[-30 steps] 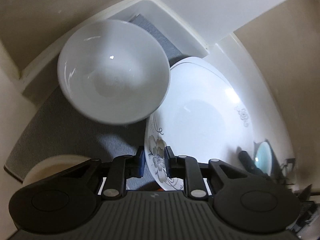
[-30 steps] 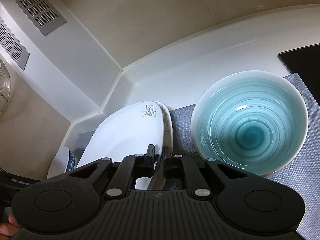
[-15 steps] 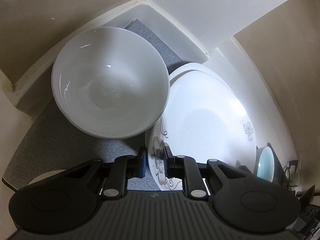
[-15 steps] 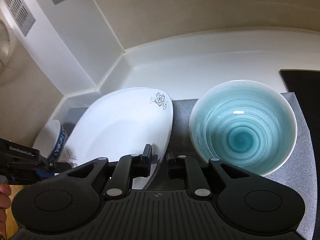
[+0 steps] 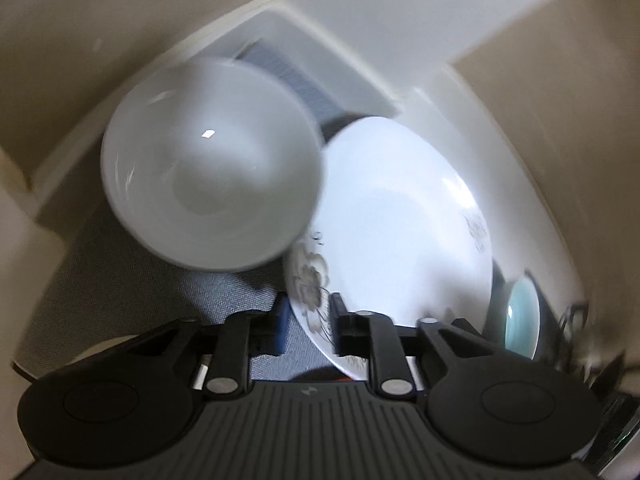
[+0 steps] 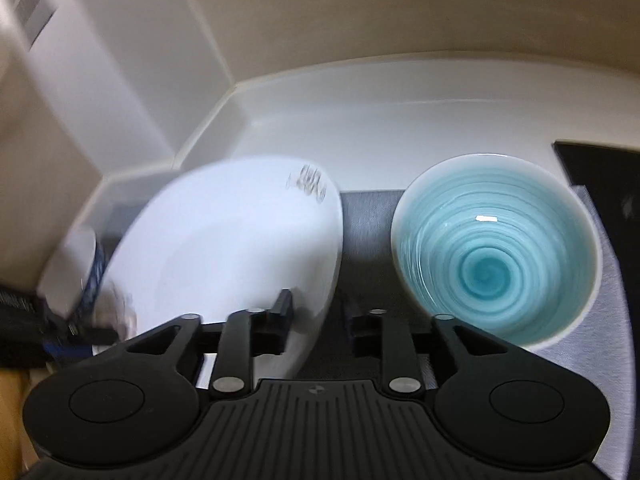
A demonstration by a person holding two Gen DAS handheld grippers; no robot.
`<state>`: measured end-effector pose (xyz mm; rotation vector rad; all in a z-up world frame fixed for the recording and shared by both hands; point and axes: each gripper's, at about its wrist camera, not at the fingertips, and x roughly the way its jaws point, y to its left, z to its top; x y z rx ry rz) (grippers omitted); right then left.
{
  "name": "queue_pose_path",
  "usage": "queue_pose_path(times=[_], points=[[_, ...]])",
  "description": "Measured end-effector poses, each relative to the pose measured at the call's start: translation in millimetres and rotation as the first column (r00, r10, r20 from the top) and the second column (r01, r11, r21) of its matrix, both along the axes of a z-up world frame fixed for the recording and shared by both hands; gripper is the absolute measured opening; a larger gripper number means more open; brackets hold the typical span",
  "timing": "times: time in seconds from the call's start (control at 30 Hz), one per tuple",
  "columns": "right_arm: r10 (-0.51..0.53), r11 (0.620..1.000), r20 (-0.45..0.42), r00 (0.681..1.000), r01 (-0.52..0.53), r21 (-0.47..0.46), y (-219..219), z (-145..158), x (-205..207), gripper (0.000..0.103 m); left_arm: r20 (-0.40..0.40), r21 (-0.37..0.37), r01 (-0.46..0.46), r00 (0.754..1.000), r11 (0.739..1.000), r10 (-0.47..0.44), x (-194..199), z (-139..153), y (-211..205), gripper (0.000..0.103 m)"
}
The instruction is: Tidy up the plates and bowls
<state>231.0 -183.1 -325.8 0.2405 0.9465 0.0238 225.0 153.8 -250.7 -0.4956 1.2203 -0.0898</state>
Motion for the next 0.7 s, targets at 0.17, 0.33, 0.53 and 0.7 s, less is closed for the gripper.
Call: queue_pose_path(times=[0.17, 0.33, 0.53, 0.7], points=[[-0.005, 0.998, -0.034, 0.999, 0.007, 0.061, -10.2, 7.2, -30.1, 0.058, 0.088, 0.114, 0.121, 0.987, 0.986, -0.131, -26.8, 15.7, -19.6, 0.044], [0.039, 0.991, -0.065, 0.997, -0.030, 0.131, -12.6, 15.0, -76.7, 0.055, 0.112, 0.188, 0.303, 0.938, 0.934, -0.327, -59.4, 14.6, -45.2, 0.044], [0.131, 0.991, -0.153, 0.980, -0.126, 0.041, 15.1, -7.3, -106.5, 0.012, 0.099, 0.230, 0.361, 0.915, 0.904, -0.391, -73.4, 9.6, -64.3, 0.044], [0.152, 0.978, -0.172, 0.973, -0.173, -0.113, 13.8, 1.3, -118.5, 0.008, 0.051, 0.243, 0.433, 0.888, 0.868, -0.457, -81.5, -1.5, -87.3, 0.044]])
